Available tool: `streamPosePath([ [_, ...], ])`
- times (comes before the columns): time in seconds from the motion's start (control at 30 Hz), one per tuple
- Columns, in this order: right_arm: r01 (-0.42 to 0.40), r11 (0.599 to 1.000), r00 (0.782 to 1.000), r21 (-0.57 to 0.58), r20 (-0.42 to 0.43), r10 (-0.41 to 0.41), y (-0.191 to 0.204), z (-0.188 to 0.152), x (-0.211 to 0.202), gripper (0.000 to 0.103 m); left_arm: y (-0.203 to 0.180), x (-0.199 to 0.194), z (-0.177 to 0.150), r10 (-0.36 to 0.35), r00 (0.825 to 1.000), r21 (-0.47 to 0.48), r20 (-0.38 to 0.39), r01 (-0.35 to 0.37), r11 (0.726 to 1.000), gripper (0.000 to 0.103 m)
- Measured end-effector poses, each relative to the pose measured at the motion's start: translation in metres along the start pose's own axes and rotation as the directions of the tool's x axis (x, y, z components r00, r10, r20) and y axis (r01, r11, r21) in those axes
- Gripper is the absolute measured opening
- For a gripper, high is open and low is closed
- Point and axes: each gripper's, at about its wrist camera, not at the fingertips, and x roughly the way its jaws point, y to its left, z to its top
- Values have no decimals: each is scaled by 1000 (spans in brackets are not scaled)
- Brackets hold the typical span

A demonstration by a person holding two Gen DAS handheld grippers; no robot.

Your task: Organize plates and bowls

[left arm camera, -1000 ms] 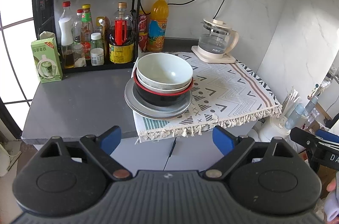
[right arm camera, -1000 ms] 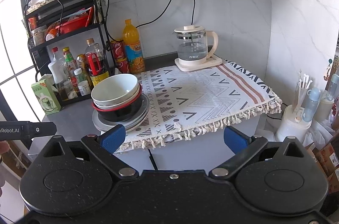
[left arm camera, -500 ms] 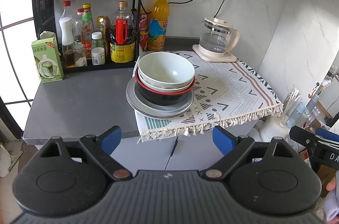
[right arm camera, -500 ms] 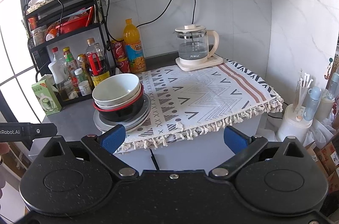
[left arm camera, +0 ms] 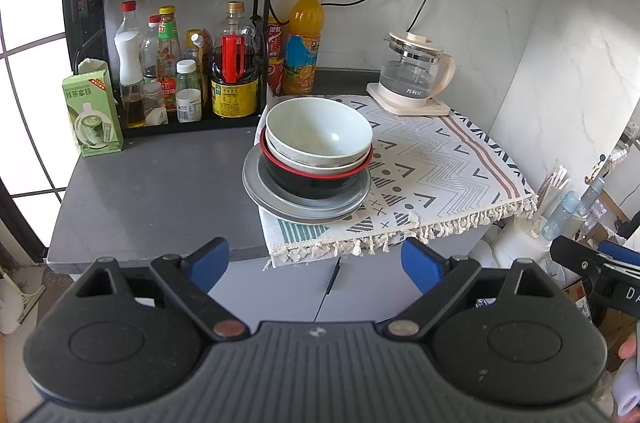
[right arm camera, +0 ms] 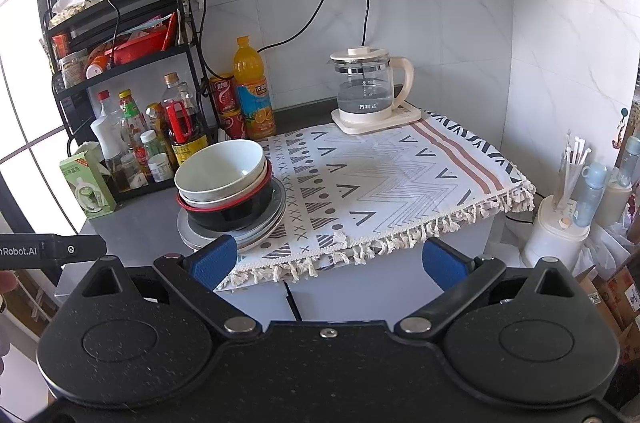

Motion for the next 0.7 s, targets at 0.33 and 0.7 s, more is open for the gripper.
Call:
streamPosePath([
  [0.33, -1, 1000, 1000, -3, 3, 1, -1, -1, -1, 100, 0, -1, 1, -3, 1000, 6, 3, 3, 1000, 92],
  [0.7, -4, 1000, 1000, -1, -1, 4, -5, -3, -6, 100, -9, -6, -4, 6, 1000, 8, 9, -6, 1000, 92],
])
